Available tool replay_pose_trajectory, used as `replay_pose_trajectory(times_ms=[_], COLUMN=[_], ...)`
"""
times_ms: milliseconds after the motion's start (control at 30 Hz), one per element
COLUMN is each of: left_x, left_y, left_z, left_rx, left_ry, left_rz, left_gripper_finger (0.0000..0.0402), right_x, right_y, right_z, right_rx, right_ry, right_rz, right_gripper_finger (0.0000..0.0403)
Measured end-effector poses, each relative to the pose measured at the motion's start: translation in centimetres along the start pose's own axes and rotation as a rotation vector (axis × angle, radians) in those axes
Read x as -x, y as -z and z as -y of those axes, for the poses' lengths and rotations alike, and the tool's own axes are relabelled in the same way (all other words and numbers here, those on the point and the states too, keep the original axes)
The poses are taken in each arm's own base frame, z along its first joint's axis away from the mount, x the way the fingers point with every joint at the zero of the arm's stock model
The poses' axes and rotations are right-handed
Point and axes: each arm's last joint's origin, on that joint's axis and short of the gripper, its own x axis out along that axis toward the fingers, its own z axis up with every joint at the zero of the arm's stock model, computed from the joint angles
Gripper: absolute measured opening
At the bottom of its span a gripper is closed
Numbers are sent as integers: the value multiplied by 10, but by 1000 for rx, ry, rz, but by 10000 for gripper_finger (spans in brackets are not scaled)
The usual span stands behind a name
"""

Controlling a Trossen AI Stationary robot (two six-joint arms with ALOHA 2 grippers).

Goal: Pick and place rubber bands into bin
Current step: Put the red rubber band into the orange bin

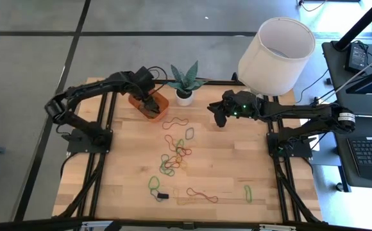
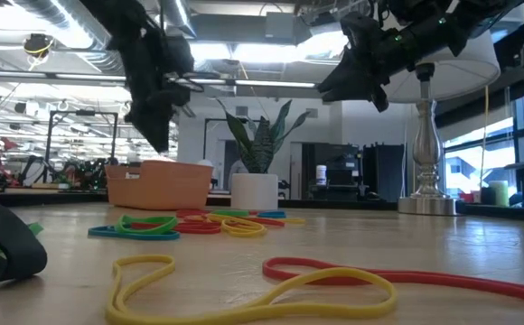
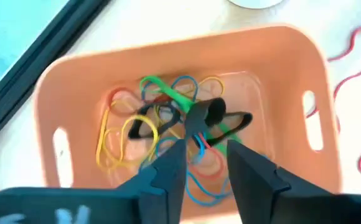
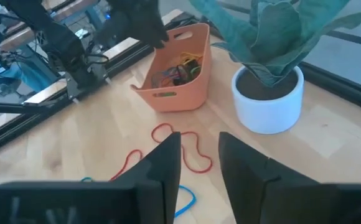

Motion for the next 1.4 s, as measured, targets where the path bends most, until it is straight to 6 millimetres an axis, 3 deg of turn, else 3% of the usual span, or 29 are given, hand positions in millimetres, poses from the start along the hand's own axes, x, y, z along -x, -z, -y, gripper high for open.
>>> replay_pose_trajectory(times_ms=[167, 300, 633, 800, 1067, 1400], left_x=[25, 41, 55, 63, 72, 73], left_y=[13, 23, 57, 77, 97, 102], left_z=[16, 41, 121, 148, 168, 172], left_rx=[86, 113, 155, 188, 187, 51], left_ry=[-13, 34, 47, 51, 90, 91], left_rz=[17, 47, 106, 163, 187, 189], left_gripper_finger=[56, 8, 2, 2, 2, 1], right_x=[0, 0, 0, 0, 0, 1], right_y=[0, 0, 0, 0, 4, 9], right_z=[0, 0, 0, 0, 2, -3], right_rx=[4, 38, 188, 191, 194, 227], right_ry=[0, -2, -3, -1, 10, 0], right_rz=[0, -1, -1, -6, -42, -74], right_gripper_finger=[111, 111, 111, 111, 111, 100])
